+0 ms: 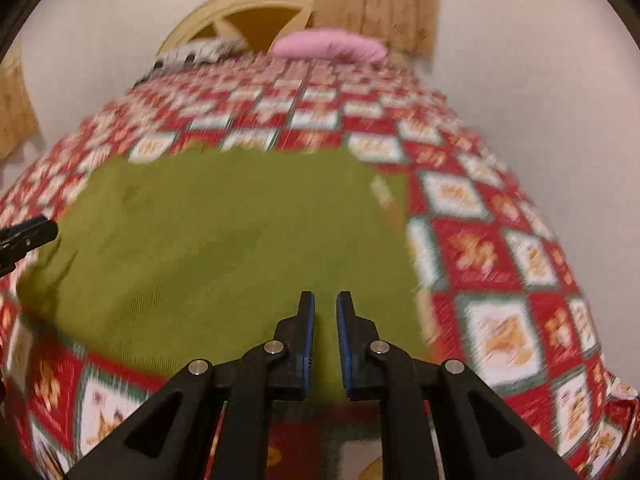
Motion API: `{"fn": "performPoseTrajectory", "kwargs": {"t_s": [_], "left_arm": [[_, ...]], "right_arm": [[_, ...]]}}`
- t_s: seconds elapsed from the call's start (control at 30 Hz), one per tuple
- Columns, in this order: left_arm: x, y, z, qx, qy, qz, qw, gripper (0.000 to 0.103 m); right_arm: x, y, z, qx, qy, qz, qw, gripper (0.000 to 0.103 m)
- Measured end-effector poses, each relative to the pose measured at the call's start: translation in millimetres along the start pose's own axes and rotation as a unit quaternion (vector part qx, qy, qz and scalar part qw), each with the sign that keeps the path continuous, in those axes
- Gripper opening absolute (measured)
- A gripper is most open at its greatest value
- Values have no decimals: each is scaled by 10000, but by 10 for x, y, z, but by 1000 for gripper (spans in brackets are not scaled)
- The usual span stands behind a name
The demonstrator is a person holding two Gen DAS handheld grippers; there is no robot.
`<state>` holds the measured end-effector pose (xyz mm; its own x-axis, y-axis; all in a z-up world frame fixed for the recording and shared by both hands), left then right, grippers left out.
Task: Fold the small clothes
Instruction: 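Lay the hem down over the collar and open both tools, then grasp the striped folded edge of the sweater with the left tool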
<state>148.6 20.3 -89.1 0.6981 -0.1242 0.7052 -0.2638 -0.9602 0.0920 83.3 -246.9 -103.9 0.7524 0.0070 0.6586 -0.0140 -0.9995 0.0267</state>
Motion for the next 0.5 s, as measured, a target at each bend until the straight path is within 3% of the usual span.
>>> {"fn": "performPoseTrajectory", "kwargs": {"t_s": [0.13, 0.2, 0.37, 0.5], "left_arm": [[-226, -75, 138, 275, -373, -56, 9989, 54], [-275, -150, 140, 379, -273, -73, 9989, 55], [-372, -196, 18, 328, -190, -105, 9992, 55], [-433, -293, -189, 107, -74, -251, 9996, 57]], "right_arm": [[-207, 103, 28, -218, -107, -77, 9997, 10], [-291, 179, -21, -353, -154, -2, 9993, 10], [-546, 420, -156, -244, -196, 444, 9985, 10], [-530, 407, -257, -384, -230, 497, 9978, 10]]}}
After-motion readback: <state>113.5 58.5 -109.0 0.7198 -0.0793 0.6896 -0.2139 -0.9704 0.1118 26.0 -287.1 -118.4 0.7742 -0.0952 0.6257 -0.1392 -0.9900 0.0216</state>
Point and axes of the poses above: each gripper's, at about its wrist camera, not at the fingertips, and z roughly the way its jaws point, y to its right, x to its top, the point moved 3 cm from there along z, roughly the way its jaws point, and after that the axes turned 3 degrees about x, right-handed, at the moved point
